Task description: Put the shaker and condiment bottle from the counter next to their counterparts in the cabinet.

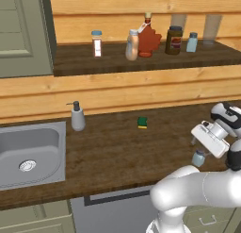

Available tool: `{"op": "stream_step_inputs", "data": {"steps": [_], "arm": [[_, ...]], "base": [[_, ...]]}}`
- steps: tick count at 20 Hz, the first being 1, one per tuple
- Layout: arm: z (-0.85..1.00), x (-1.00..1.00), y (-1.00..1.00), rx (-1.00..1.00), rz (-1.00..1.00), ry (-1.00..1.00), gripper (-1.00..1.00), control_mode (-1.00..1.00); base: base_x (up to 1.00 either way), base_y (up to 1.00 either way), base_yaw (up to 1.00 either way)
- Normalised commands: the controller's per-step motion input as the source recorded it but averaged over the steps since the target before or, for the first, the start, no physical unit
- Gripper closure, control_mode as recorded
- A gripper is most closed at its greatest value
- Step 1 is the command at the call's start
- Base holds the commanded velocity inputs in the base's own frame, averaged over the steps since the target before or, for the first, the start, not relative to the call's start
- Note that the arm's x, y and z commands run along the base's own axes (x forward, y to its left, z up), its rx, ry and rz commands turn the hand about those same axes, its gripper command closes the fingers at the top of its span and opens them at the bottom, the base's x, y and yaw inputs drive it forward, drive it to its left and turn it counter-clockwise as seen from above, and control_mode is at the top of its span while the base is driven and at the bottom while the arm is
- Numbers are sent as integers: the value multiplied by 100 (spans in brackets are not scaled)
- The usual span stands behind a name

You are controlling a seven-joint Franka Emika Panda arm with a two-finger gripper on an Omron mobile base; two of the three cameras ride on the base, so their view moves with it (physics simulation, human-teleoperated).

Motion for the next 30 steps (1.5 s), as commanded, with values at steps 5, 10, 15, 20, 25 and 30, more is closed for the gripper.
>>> {"op": "stream_step_inputs", "data": {"steps": [5, 10, 15, 20, 25, 30], "arm": [[-18, 0, 0, 0, 0, 0, -100, -100], [-20, 0, 0, 0, 0, 0, 100, -100], [-21, -2, 0, 0, 0, 0, 100, -100], [-11, -1, 0, 0, 0, 0, 100, -100], [32, 0, 0, 0, -5, 0, 100, -100], [85, 0, 0, 0, -15, 0, 100, -100]], "base": [[0, 0, 0], [0, 0, 0], [0, 0, 0], [0, 0, 0], [0, 0, 0], [0, 0, 0]]}}
